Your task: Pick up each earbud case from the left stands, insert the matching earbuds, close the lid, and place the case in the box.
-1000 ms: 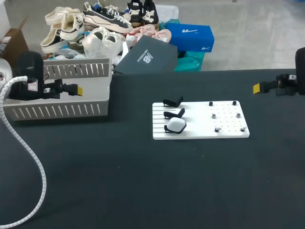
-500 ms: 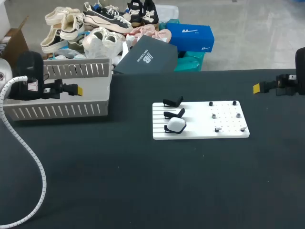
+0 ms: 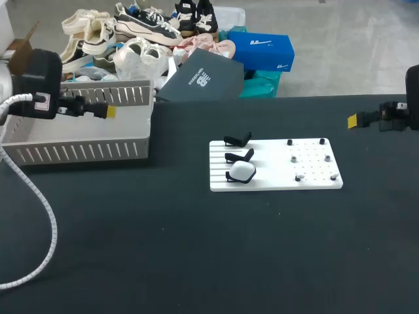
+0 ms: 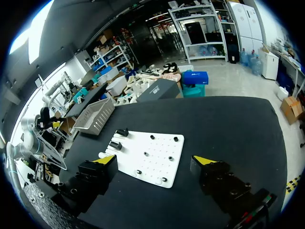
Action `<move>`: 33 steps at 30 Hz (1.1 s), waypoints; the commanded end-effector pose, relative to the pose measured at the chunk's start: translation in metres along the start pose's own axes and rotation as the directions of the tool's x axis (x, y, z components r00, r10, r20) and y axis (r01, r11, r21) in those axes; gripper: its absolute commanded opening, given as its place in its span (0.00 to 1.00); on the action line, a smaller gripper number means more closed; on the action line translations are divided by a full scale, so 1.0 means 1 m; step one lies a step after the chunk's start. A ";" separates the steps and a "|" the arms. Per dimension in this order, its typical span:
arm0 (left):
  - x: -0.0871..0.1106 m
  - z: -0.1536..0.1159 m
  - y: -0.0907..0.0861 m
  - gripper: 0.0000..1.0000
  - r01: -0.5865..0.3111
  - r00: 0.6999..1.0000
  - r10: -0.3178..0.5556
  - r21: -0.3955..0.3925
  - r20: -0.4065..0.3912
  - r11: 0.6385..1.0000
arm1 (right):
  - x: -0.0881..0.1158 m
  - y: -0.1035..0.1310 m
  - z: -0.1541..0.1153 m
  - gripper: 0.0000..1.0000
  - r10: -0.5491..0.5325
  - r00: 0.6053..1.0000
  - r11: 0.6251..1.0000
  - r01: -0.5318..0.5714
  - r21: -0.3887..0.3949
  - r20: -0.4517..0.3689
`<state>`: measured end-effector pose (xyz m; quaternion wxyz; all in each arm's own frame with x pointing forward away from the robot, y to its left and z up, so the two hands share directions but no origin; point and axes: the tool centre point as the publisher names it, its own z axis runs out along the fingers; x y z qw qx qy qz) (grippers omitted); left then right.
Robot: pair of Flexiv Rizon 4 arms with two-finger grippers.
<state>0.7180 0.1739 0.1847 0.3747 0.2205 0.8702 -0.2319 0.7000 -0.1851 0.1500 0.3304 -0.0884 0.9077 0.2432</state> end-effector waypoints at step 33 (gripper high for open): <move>-0.009 0.087 -0.083 1.00 -0.558 0.798 0.591 0.519 0.120 0.648 | 0.000 0.000 0.000 1.00 0.000 1.000 1.000 0.000 0.000 0.000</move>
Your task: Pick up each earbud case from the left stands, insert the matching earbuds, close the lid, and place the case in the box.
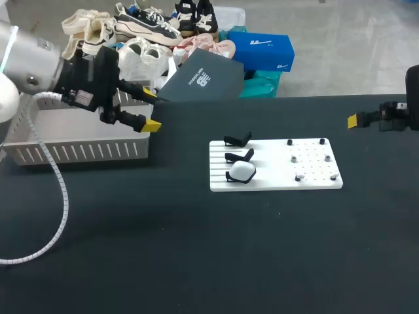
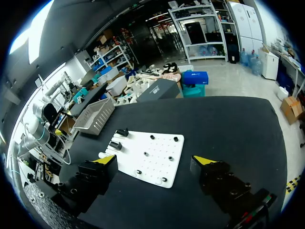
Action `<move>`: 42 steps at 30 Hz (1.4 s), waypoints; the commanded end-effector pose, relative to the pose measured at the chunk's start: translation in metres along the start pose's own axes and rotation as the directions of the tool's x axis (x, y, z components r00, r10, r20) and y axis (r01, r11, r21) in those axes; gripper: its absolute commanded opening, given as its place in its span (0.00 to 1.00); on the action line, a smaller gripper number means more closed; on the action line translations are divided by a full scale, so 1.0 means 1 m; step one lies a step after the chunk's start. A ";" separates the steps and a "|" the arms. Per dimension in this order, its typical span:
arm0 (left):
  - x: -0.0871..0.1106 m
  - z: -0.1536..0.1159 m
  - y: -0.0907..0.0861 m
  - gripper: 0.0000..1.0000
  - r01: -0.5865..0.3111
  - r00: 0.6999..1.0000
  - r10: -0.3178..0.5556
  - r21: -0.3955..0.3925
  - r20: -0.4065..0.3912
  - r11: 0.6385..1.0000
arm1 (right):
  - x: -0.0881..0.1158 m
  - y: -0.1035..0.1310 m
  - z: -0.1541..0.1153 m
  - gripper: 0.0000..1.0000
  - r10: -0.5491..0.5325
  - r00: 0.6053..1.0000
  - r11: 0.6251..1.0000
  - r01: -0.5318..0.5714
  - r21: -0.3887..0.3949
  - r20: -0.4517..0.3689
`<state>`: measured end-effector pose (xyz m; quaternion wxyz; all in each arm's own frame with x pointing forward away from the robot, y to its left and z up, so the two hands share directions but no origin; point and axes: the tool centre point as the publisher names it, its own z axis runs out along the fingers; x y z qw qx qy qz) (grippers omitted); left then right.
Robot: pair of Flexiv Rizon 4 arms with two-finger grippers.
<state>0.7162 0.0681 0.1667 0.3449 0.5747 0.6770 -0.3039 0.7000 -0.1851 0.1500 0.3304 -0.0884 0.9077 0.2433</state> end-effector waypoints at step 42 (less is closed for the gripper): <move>0.023 0.132 -0.047 1.00 -0.072 0.994 0.063 0.094 0.095 0.993 | 0.000 0.000 0.000 1.00 0.000 1.000 1.000 0.000 0.000 0.000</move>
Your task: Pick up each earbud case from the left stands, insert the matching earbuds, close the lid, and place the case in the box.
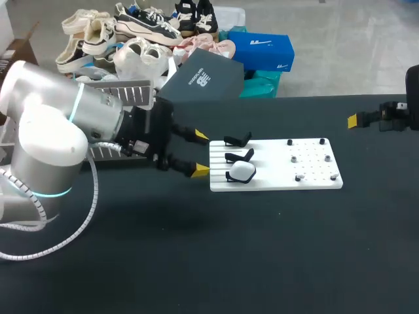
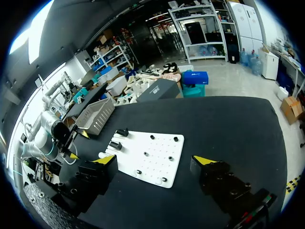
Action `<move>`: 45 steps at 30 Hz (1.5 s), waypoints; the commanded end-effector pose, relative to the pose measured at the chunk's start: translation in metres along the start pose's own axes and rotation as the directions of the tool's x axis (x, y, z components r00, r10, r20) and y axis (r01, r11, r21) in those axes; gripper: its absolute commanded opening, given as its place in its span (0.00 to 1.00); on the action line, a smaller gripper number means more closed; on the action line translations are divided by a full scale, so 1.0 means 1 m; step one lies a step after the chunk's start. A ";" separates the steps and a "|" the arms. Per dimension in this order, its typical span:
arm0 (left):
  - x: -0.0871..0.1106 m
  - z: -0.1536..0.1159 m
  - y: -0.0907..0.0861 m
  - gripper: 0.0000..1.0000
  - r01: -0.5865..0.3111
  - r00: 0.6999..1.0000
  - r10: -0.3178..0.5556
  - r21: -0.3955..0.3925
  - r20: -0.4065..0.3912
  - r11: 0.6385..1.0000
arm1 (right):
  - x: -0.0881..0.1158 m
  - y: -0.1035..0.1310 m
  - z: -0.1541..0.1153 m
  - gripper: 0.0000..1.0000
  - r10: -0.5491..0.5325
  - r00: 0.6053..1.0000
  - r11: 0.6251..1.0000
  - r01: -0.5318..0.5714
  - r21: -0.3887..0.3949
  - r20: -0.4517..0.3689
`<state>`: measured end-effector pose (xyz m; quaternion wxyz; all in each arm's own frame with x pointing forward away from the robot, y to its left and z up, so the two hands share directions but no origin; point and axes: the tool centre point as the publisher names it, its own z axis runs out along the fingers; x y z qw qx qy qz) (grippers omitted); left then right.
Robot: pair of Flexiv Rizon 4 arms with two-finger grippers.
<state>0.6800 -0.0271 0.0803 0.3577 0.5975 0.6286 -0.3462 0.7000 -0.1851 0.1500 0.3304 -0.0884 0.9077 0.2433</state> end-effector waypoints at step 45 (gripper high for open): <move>0.020 0.060 0.008 0.55 -0.010 1.000 0.010 0.003 0.004 1.000 | 0.000 0.000 0.000 1.00 0.000 1.000 1.000 0.000 0.000 0.000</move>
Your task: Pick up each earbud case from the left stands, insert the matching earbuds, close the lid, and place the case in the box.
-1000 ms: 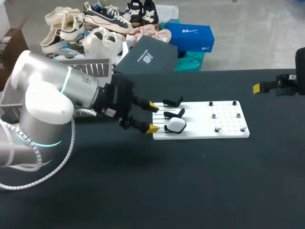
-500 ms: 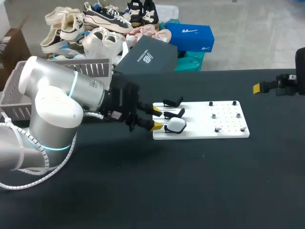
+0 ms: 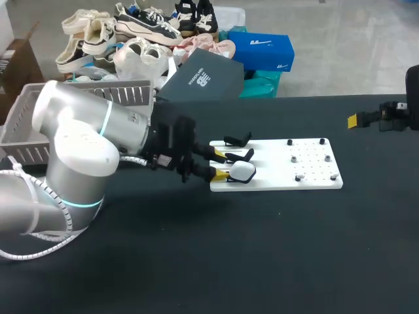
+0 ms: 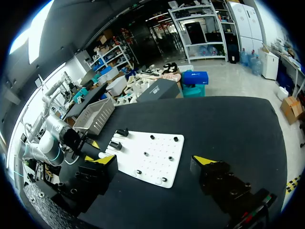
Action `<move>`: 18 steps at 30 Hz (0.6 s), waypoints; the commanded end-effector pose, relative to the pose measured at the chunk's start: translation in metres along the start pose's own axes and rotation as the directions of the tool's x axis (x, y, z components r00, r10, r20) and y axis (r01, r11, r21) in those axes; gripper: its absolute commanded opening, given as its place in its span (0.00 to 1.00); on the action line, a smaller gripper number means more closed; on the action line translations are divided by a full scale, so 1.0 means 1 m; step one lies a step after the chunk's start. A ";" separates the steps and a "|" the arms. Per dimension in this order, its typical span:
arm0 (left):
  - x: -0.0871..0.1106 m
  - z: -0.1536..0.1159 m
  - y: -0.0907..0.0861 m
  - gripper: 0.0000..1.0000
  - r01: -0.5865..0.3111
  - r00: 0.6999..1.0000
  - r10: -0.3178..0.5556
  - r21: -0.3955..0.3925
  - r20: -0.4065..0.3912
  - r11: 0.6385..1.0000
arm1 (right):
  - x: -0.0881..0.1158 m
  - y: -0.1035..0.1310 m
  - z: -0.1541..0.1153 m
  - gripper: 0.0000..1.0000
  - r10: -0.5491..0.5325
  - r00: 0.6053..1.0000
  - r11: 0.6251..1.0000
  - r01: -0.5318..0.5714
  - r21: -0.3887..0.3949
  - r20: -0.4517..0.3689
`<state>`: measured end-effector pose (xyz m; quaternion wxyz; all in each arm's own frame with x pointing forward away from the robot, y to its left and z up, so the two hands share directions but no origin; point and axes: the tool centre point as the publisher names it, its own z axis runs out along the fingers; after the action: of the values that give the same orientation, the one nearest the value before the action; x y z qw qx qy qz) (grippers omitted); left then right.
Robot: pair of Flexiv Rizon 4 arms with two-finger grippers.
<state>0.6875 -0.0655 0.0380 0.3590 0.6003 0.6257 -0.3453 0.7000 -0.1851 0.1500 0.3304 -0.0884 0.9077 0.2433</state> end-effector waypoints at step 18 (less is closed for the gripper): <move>0.005 0.024 0.005 0.52 0.041 0.999 -0.041 0.023 0.000 0.999 | 0.000 0.000 0.000 1.00 0.000 1.000 1.000 0.000 0.000 0.000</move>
<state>0.6878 -0.0803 0.0251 0.3511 0.5912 0.6325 -0.3565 0.7000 -0.1851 0.1500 0.3304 -0.0884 0.9077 0.2433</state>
